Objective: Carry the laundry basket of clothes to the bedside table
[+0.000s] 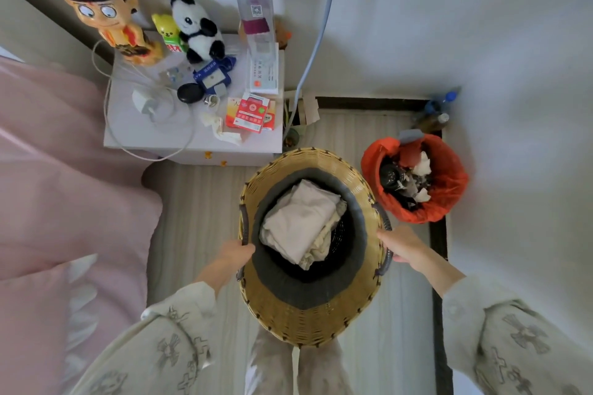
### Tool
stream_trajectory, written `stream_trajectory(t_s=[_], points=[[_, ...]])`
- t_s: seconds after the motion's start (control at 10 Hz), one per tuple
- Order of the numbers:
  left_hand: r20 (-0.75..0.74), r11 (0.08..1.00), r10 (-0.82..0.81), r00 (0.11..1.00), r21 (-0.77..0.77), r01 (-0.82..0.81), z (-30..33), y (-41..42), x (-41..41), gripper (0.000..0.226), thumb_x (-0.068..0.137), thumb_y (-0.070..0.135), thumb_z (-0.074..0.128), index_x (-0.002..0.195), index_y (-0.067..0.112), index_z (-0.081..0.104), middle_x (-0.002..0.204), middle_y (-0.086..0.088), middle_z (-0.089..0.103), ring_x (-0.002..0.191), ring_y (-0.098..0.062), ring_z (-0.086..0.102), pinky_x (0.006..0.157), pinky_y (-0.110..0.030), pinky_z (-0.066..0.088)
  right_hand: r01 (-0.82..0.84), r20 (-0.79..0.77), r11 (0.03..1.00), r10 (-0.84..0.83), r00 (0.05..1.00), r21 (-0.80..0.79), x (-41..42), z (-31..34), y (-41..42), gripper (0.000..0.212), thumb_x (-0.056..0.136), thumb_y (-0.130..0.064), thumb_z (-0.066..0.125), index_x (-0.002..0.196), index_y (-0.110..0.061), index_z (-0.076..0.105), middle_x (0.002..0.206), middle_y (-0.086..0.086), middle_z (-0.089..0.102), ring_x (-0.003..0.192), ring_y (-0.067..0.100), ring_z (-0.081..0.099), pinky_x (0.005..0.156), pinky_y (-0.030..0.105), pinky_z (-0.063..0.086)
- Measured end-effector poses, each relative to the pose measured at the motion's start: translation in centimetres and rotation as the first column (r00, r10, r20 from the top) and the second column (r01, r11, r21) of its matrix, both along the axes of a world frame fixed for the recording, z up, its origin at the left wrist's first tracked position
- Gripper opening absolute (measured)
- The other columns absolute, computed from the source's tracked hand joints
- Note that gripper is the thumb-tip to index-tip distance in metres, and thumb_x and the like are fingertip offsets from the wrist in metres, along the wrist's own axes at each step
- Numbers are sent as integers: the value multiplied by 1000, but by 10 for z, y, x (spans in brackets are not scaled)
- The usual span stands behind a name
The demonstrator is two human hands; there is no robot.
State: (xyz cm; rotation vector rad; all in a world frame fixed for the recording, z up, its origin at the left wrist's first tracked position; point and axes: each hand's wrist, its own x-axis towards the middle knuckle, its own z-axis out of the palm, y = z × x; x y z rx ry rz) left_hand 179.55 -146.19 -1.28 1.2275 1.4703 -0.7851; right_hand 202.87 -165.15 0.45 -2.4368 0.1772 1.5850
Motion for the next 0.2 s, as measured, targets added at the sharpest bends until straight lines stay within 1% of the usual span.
stream_trajectory(t_s=[0.1, 0.2], points=[[34, 996, -85, 996, 7, 84, 20, 7, 8, 19, 95, 16, 42, 103, 5, 55, 96, -10, 50, 88, -20, 48, 77, -29, 39, -166, 34, 986, 166, 986, -7, -3, 21, 7, 31, 92, -24, 46, 63, -14, 41, 56, 2, 35, 50, 14, 38, 54, 26, 39], [140, 995, -72, 988, 74, 62, 56, 22, 19, 15, 96, 13, 41, 91, 5, 53, 74, -7, 46, 61, -15, 40, 61, -25, 35, -254, 147, 966, 244, 959, 54, -2, 57, 25, 30, 91, -20, 42, 62, -19, 33, 60, -1, 38, 51, 12, 36, 49, 25, 25]])
